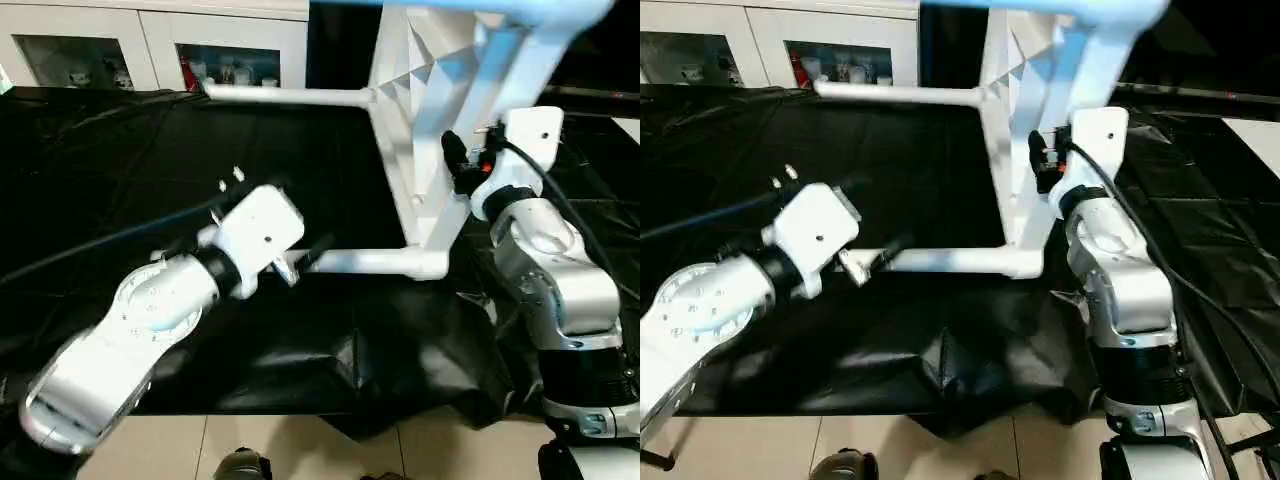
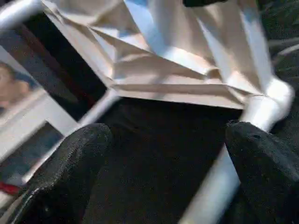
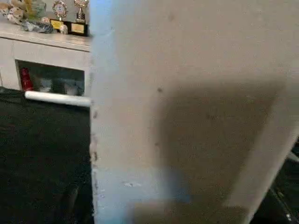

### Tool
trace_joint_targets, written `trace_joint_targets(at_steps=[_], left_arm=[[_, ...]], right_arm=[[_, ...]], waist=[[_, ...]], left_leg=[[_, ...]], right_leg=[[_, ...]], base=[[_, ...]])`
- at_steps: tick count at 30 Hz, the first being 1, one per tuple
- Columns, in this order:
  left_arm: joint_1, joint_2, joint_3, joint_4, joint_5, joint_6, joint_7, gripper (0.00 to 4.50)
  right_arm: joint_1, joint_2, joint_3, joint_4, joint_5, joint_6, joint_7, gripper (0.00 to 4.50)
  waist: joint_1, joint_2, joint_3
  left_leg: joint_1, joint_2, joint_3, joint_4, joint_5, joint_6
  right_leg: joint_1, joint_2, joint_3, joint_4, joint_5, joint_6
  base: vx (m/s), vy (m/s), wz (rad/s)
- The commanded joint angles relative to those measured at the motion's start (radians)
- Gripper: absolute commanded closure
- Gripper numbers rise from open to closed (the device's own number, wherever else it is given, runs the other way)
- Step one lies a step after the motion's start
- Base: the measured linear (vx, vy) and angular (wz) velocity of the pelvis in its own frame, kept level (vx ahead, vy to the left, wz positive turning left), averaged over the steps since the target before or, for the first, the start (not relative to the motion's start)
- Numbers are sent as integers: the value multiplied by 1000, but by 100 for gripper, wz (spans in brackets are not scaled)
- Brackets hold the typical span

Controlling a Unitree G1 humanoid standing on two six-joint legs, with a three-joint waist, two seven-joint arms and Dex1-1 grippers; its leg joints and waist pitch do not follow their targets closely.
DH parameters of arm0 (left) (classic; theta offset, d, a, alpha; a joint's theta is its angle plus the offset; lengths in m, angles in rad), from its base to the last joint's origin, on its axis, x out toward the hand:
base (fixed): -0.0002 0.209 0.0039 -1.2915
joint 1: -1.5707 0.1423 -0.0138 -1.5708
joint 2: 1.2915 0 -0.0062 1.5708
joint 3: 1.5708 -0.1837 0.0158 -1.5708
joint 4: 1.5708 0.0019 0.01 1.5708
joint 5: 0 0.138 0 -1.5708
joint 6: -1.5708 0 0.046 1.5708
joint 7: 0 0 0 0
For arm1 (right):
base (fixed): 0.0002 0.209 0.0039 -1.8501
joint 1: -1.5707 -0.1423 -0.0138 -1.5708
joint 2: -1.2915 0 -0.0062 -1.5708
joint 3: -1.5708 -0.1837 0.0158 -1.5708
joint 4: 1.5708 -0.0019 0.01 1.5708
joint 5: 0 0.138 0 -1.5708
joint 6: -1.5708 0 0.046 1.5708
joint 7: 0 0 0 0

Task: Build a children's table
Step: Flip table

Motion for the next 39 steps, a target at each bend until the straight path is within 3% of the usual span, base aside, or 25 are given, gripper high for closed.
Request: trace_joint_targets(at_steps=[1, 6, 7, 9, 10, 13, 14, 16, 25, 29, 31, 39], left_arm=[[-22, 11, -21, 14, 27, -77, -45, 0], [-28, 44, -31, 57, 103, -166, -42, 0], [-33, 51, -30, 72, 119, -188, -43, 0], [-45, 56, -19, 92, 142, -224, -39, 0], [-56, 53, -5, 104, 161, -256, -34, 0], [-90, 45, 31, 125, 202, -333, -17, 0], [-109, 45, 44, 132, 220, -364, -11, 0], [-136, 52, 52, 136, 248, -405, -1, 0], [-307, 58, 104, 246, 364, -528, 47, 0], [-359, 99, 95, 364, 442, -578, 40, 0], [-368, 111, 97, 398, 451, -589, 34, 0], [-442, 135, 110, 586, 551, -658, 60, 0]], right_arm=[[-35, -11, -2, 47, -40, -46, -8, 253], [-84, 4, 33, 204, -71, -153, 33, 253], [-96, 11, 34, 241, -68, -176, 49, 198], [-112, 17, 40, 293, -75, -202, 65, 198], [-121, 21, 45, 324, -81, -218, 74, 170], [-135, 28, 49, 379, -87, -265, 88, 150], [-137, 28, 54, 396, -95, -286, 89, 150], [-135, 28, 62, 409, -110, -305, 88, 128], [-82, 32, 62, 408, -130, -401, 138, 128], [-51, 37, 64, 382, -118, -429, 157, 128], [-35, 38, 65, 362, -112, -444, 173, 128], [47, 32, 57, 275, -80, -492, 256, 128]], waist=[[-4, -2, -81], [-8, -5, -78], [-9, -4, -78], [-10, -8, -78], [-12, -4, -79], [-14, -5, -81], [-14, -10, -82], [-15, -11, -82], [-18, -15, -83], [-19, -12, -83], [-17, -3, -84], [-15, -1, -84]], left_leg=[[28, 38, -20, -72, -218, -88], [27, 38, -20, -71, -241, -84], [28, 38, -19, -70, -250, -82], [27, 39, -21, -72, -253, -81], [28, 40, -22, -72, -253, -80], [29, 41, -22, -72, -247, -82], [27, 41, -21, -71, -235, -75], [26, 41, -21, -70, -219, -73], [25, 41, -20, -67, -205, -59], [27, 41, -20, -67, -212, -55], [28, 42, -23, -70, -232, -63], [31, 44, -24, -72, -244, -58]], right_leg=[[29, -55, 43, -73, -263, -74], [27, -58, 43, -74, -285, -89], [26, -59, 44, -75, -300, -90], [28, -59, 43, -75, -309, -91], [25, -59, 43, -74, -299, -98], [27, -57, 41, -70, -255, -114], [30, -59, 42, -68, -231, -121], [32, -57, 41, -66, -204, -128], [34, -59, 42, -63, -202, -140], [30, -58, 42, -65, -206, -139], [30, -59, 43, -64, -213, -143], [29, -59, 42, -64, -177, -165]], base=[[0, 0, 0], [0, 0, 0], [0, 0, 0], [0, 0, 0], [0, 0, 0], [0, 0, 0], [0, 0, 0], [0, 0, 0], [0, 0, 0], [0, 0, 0], [0, 0, 0], [0, 0, 0]])
